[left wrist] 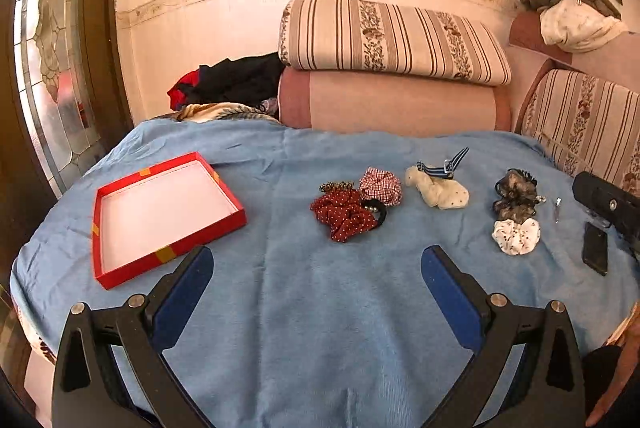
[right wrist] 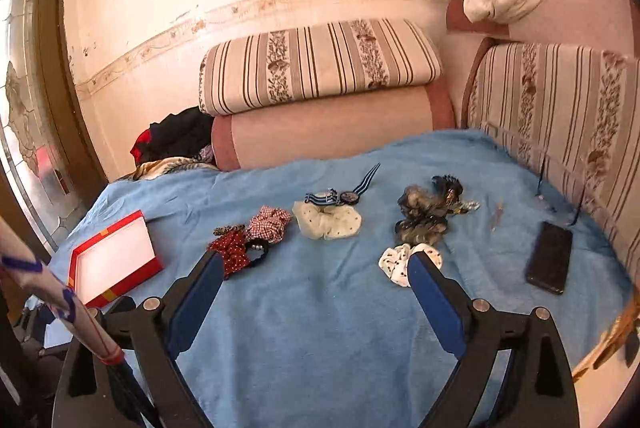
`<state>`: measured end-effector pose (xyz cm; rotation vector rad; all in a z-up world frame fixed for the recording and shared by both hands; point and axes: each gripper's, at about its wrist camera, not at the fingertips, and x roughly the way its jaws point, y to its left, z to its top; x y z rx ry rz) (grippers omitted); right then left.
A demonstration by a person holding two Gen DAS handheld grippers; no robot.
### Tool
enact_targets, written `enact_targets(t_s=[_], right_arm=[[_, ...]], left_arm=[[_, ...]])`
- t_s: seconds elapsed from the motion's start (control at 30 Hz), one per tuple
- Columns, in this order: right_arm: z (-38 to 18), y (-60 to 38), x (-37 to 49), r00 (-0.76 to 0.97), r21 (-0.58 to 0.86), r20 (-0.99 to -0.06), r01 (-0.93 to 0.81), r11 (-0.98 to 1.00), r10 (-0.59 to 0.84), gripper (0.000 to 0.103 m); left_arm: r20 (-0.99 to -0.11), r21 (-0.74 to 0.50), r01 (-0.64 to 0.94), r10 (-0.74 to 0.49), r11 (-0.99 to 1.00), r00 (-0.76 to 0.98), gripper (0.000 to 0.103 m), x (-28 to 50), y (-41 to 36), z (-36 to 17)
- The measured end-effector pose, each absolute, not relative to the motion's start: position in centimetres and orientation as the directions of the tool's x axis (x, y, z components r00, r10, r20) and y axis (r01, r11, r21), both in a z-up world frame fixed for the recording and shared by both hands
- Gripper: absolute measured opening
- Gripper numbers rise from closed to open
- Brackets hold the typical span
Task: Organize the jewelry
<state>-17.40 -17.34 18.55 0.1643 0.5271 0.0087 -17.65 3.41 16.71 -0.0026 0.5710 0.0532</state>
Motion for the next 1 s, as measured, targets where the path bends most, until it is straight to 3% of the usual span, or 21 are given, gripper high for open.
enact_targets(t_s=[0.53,1.0], right_arm=[[20.3,-16.5,-21.1,0.859,0.130,-0.504,-0.024,0.991,0.087,0.095],[19.0,-17.7,-21.3,0.841,0.165,-0.529,-0.026,0.986,0.111,0.095]], left_arm=[[-0.488,-0.014,-0.079,0.062,0.997,0.871,0.103,-21.3,4.2,19.4],[-0.521,0.004,-0.081,0.071,0.997,0.851,0.103,-21.4,3.7,19.2]])
